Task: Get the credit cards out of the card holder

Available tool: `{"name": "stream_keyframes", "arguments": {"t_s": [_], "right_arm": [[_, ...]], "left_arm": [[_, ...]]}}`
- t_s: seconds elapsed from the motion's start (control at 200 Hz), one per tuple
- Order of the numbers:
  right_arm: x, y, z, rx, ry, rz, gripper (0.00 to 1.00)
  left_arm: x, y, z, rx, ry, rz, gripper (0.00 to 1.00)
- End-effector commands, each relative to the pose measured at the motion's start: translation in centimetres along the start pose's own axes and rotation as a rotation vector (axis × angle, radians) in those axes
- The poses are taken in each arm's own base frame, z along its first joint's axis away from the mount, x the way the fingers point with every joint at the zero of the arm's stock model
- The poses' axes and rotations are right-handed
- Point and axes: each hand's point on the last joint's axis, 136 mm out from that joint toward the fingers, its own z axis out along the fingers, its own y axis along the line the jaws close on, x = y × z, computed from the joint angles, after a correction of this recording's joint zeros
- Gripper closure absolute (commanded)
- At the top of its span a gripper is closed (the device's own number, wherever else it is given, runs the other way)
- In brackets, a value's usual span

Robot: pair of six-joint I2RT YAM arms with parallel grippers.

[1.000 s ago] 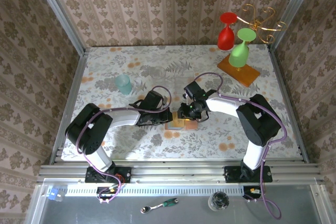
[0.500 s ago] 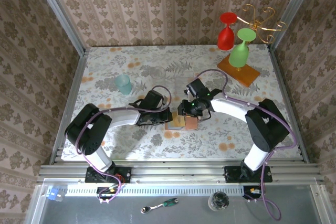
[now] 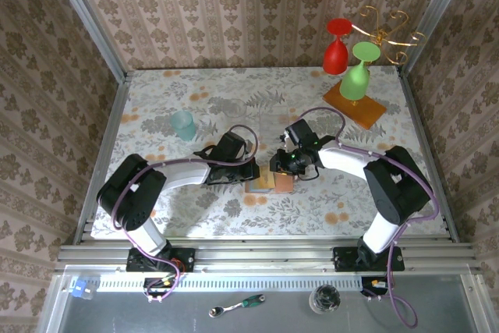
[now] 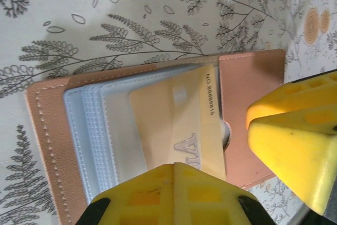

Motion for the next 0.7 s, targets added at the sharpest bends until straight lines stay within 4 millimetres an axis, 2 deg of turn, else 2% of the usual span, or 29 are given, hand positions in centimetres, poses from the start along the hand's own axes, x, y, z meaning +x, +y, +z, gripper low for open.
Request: {"name": "stream_keyframes", "arguments": {"t_s": [0.0,0.41,0.695], "right_arm": [[0.5,-0.7,0.8,-0.007,0.030,0.018,0.74],[1.3,-1.8,2.0,-0.012,0.074,0.049,0.78],[1.5,-1.2,2.3,-0.060,0.089,0.056,0.80]], "left_arm": [[0.5,1.0,0.6,-0.051,0.029,0.018,1.00],[1.2,2.1,1.2,-0.082,0.049,0.005,1.00],[1.1,2.1,1.1,-0.082,0.048,0.005,1.00]]}}
